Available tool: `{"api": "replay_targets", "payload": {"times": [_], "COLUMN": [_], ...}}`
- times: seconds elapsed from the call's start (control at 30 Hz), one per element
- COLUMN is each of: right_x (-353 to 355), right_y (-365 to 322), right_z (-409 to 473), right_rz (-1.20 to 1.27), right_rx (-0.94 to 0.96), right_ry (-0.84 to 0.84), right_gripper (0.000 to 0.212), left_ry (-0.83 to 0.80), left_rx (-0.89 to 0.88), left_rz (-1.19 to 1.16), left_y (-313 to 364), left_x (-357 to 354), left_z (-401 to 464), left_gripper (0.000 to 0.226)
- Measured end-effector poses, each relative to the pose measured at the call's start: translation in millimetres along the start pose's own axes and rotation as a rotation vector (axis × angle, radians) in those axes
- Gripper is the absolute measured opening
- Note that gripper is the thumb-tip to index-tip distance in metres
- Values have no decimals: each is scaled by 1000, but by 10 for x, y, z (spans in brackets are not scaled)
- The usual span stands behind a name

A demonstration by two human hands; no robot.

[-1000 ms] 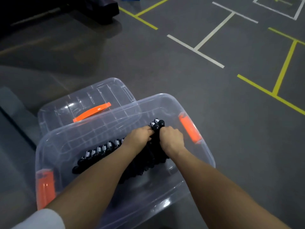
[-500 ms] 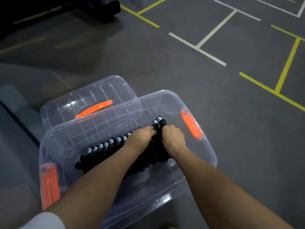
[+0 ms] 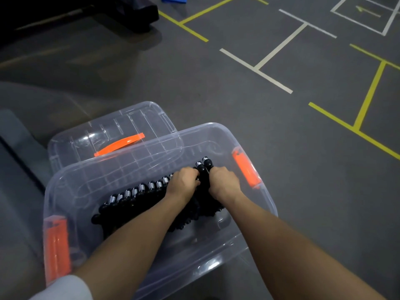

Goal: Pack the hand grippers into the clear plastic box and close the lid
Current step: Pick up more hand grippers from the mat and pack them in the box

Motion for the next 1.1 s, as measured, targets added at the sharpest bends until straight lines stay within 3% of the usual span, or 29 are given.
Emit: {"api": "replay_targets", "payload": {"times": [0.17, 0.3, 0.43, 0.6, 0.67, 0.77, 0.93, 1.1], "right_x": [113, 261, 374, 393, 362, 328, 319, 343], "right_y": [-3, -86, -55, 75, 102, 125, 127, 95], "right_z": [-17, -111, -241, -374, -384, -364, -344, -373], "right_rz": [62, 49, 67, 80, 81, 89, 100, 104], "right_rx": [-27, 6, -1, -28, -30, -32, -22, -7], "right_ry": [43, 113, 162, 184, 175, 154, 146, 175], "right_gripper": [21, 28, 29, 28, 27, 26, 26, 27], "left_ry": [26, 96, 172, -40, -90, -128, -157, -39], "left_rx": [18, 40, -103, -293, -358, -422, -404, -481], "left_rz": [-17, -48, 7, 133, 253, 455, 500, 599], "left_y": [-47, -52, 139, 375, 402, 397, 396, 368], "left_x": [71, 177, 291, -151, -332, -497, -524, -432], "left_z": [13, -65, -163, -304, -348, -361, -341, -478], "left_gripper": [14, 24, 37, 83, 90, 86, 82, 75]}}
Point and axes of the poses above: each hand's wrist, its own z-axis towards the middle knuckle, its own x-axis out of the back of the hand, y = z × x, the point moved 10 cm from there along z, towards the middle knuckle, and after that the axes turned 14 degrees about z, right-handed, at the moved point
